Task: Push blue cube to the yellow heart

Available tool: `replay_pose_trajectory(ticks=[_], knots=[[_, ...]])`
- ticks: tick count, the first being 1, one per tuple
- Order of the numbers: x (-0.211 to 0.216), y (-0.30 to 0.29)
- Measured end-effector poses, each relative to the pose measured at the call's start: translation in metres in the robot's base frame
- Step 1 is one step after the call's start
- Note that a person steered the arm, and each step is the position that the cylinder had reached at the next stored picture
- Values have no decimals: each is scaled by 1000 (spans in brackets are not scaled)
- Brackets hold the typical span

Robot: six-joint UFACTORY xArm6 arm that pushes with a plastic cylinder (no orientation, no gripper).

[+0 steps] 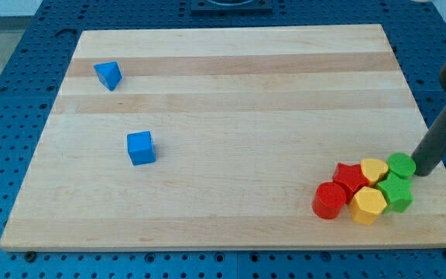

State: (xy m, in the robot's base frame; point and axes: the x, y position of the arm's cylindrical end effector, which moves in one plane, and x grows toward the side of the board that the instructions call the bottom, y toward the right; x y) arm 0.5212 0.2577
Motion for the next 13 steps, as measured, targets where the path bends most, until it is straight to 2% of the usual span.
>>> replay_pose_trajectory(ticks=[1, 2, 6, 8, 9, 10, 13], knots=[[-13, 1], [-38, -32], [-91, -297], [-90, -433], [-73, -465], [-52, -456], [-45, -316]])
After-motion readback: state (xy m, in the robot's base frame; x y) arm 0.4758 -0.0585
